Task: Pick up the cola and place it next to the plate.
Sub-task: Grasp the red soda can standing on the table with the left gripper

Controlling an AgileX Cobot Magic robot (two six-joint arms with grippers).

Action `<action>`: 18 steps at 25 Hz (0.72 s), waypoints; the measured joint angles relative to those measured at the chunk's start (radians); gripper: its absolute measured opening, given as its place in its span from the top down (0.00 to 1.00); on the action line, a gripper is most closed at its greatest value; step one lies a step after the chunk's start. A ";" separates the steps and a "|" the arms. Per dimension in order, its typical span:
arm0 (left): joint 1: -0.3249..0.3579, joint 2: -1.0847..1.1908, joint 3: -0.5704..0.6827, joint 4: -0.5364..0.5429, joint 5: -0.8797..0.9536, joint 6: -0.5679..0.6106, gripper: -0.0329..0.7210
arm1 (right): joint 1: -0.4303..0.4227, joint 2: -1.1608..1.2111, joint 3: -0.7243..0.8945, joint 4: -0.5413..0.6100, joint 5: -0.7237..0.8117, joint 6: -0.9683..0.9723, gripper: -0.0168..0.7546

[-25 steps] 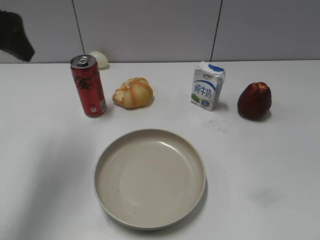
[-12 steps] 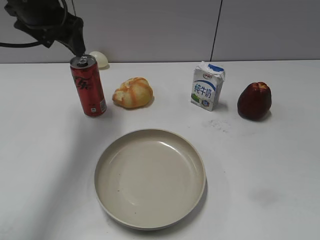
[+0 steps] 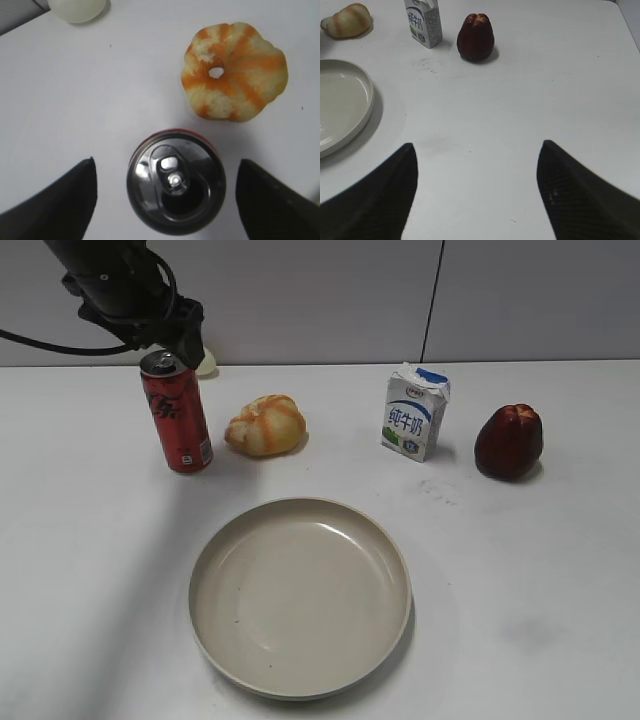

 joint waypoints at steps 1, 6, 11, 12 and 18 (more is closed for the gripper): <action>-0.002 0.005 0.000 0.000 -0.005 0.000 0.08 | 0.000 0.000 0.000 0.000 0.000 0.000 0.21; -0.006 0.018 -0.005 -0.003 -0.020 0.000 0.08 | 0.000 0.000 0.000 0.000 0.000 0.000 0.21; -0.006 0.038 -0.008 0.003 -0.018 0.001 0.08 | 0.000 0.000 0.000 0.000 0.000 0.000 0.21; -0.006 0.044 -0.008 0.004 -0.017 0.001 0.08 | 0.000 0.000 0.000 0.000 0.000 0.000 0.21; -0.006 0.077 -0.008 0.024 -0.002 0.002 0.09 | 0.000 0.000 0.000 0.000 0.000 0.000 0.21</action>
